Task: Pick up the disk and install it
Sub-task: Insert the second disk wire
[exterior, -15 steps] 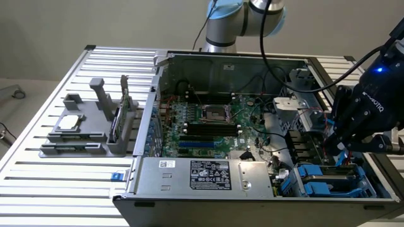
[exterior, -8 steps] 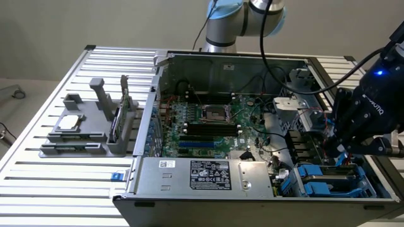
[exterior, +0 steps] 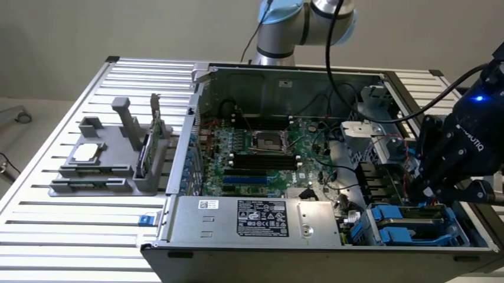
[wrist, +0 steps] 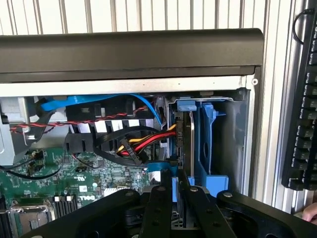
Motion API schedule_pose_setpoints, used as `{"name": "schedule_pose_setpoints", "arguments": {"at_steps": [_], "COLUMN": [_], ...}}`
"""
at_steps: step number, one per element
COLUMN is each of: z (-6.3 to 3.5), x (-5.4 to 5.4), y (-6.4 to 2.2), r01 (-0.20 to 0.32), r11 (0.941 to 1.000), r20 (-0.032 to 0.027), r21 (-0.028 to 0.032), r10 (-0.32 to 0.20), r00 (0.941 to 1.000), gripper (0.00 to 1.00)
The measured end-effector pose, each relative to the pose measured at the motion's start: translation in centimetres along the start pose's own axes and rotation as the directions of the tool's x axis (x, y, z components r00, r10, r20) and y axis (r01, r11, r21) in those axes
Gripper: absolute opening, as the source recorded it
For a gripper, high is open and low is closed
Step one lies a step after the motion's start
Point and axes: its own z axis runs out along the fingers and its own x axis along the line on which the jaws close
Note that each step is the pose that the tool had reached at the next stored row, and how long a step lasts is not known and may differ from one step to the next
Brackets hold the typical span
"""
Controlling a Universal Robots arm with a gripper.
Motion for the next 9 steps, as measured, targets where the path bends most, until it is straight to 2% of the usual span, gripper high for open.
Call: {"name": "schedule_pose_setpoints", "arguments": {"at_steps": [4,9], "z": [0.34,0.93], "x": [-0.53,-0.56], "y": [0.06,0.12], "r01": [0.000,0.000], "r11": [1.0000,1.0000], "r20": [-0.0001,-0.0008], "r21": [0.0002,0.0004], "r10": [0.000,0.000], "r00": [1.0000,1.0000], "gripper": [0.16,0.16]}}
